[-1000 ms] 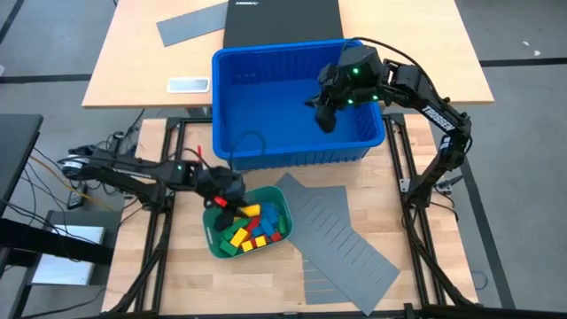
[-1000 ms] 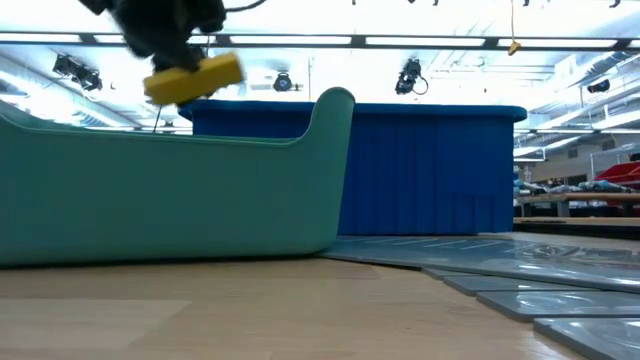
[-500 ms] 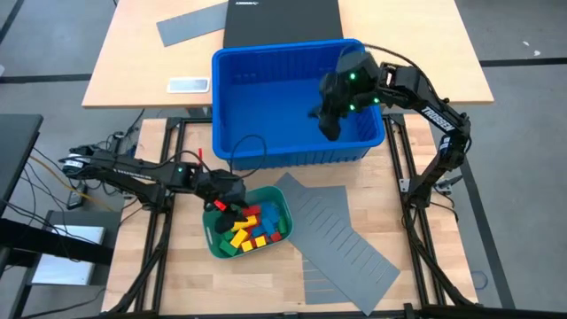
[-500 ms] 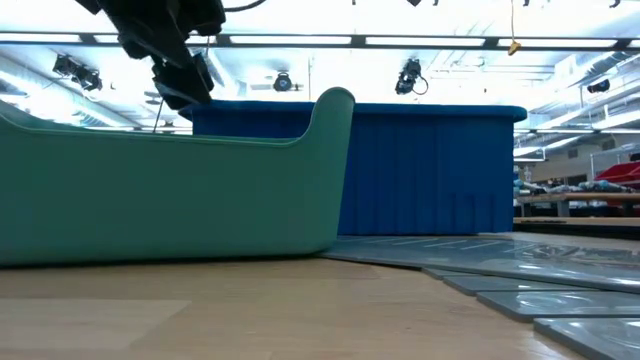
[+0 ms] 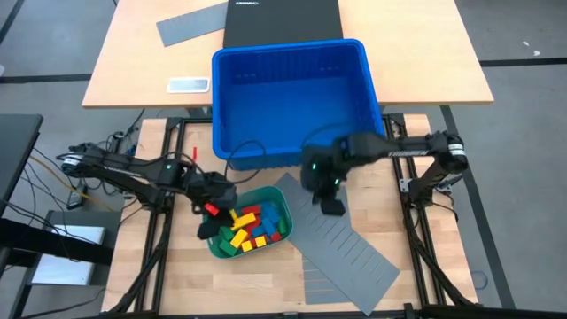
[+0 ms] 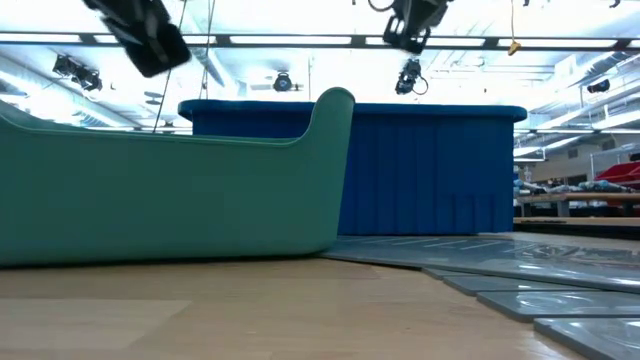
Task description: Sort Items/Unsort Items
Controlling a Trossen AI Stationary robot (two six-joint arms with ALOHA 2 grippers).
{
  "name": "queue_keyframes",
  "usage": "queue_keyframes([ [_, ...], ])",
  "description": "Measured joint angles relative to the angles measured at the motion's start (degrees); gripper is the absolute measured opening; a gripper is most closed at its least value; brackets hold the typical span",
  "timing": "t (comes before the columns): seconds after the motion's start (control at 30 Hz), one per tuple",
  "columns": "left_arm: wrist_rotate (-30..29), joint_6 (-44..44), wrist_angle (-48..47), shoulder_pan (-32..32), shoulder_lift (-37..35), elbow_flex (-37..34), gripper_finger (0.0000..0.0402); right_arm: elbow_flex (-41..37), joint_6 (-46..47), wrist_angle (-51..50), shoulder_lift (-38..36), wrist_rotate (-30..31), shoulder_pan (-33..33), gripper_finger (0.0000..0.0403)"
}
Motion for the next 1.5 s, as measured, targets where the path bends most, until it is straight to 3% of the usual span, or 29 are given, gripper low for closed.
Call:
queue_keyframes([
  [0.17,0.47,-3.69,-1.94,-4.99,-2.42,0.03,0.0007,-11.59,3.92,19.05,0.0,-3.3,3.97,0.0],
  [0.3,0.32,-7.55,-2.64,-9.48,-4.19,0.05,0.001,-19.74,8.26,32.32,0.0,-3.64,4.89,0.0],
  [0.5,-1.72,-11.95,-5.19,-15.91,-5.4,0.05,0.0003,-29.15,11.97,43.31,0.43,0.67,4.04,0.0],
  [0.73,-5.4,-15.94,-5.07,-20.28,-5.41,0.05,0.0003,-26.61,15.5,49.02,8.86,-1.58,4.05,0.0],
  [0.9,-10.09,-18.09,0.28,-21.19,-7.15,0.03,0.0002,-23.45,20.17,53.94,7.56,-0.05,4.24,0.0],
  [1.1,-15.5,-16.49,8.2,-17.6,-10.96,0.03,0.0001,-21.15,19.81,57.11,-0.57,-0.11,2.58,0.0],
  [1.27,-16.44,-10.5,15.77,-10.25,-13.01,-0.01,0.0001,-20.84,12.42,56.9,-8.22,2.01,1.12,0.0],
  [1.37,-14.25,-5.79,21.39,-4.65,-13.27,-0.01,0.0001,-20.84,8.73,56.49,-11.73,3.04,-0.28,0.0002],
  [1.5,-7.56,0.23,25.26,3.4,-13.17,-0.01,0.0001,-20.88,11.99,56.44,-16.11,3.5,-3.09,0.0008],
])
